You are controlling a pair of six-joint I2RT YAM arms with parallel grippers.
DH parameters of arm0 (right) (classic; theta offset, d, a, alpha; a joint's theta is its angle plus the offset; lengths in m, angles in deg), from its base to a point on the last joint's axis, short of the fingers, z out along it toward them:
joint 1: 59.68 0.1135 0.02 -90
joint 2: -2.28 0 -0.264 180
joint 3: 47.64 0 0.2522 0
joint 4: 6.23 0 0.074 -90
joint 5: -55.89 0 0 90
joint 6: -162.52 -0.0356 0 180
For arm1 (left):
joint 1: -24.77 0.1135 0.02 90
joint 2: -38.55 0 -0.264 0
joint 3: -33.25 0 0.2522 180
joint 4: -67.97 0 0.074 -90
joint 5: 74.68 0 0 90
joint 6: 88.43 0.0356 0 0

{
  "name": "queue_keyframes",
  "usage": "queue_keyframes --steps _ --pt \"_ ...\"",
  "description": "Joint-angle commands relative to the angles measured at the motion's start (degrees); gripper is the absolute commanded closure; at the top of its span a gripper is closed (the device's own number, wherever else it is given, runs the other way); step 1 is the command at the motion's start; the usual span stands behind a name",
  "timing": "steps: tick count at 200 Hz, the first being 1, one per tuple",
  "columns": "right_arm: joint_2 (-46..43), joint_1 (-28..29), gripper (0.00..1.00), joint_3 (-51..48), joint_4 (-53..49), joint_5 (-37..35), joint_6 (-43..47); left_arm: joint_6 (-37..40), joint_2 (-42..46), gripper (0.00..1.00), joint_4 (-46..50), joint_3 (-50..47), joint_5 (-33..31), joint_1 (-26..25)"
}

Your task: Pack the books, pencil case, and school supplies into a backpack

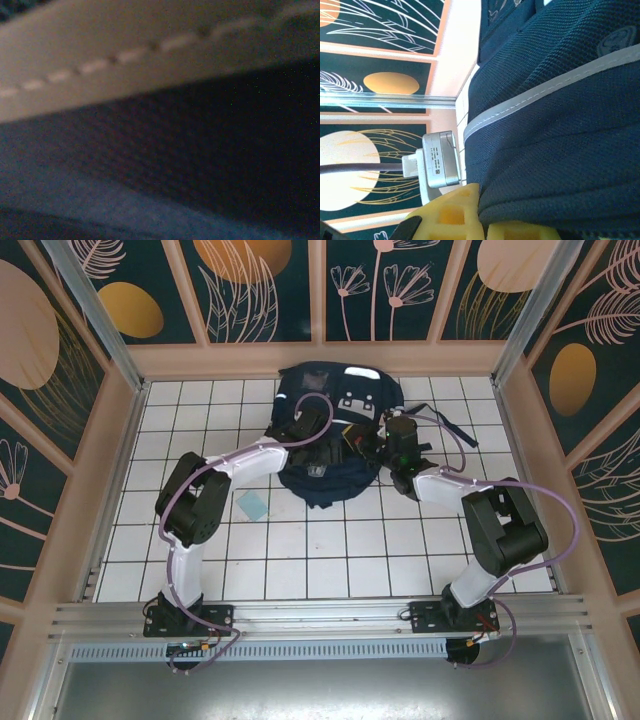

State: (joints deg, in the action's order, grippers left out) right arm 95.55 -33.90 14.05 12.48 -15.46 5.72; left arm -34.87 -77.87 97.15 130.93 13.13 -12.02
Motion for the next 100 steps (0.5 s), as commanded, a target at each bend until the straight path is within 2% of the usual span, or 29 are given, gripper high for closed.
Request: queue_keyframes --steps 1,45,70,84,94,100 --pt "-2.0 1.1 1.0 -0.6 0.4 3.4 1.7 -1.9 4.5 0.01 -2.9 -3.0 -1.7 3.1" --pt "-0.3 1.2 1.0 0.7 1.0 4.6 3.5 -2.7 22.4 0.01 -6.5 -22.0 4.9 3.1" --pt "-0.1 1.3 1.0 0.9 1.1 4.7 3.8 -6.3 27.8 0.02 -9.4 -30.2 11.8 3.1" --pt "-0.1 1.3 1.0 1.5 0.4 5.1 4.4 -8.9 29.7 0.19 -12.6 -33.9 14.5 3.0" --pt "-0.1 1.5 1.0 1.9 -0.4 5.1 5.1 -10.5 30.7 0.41 -15.9 -36.1 16.6 2.9" --pt "0.0 1.5 1.0 2.1 -0.8 5.0 5.4 -11.2 31.1 0.6 -17.7 -36.9 17.8 2.8"
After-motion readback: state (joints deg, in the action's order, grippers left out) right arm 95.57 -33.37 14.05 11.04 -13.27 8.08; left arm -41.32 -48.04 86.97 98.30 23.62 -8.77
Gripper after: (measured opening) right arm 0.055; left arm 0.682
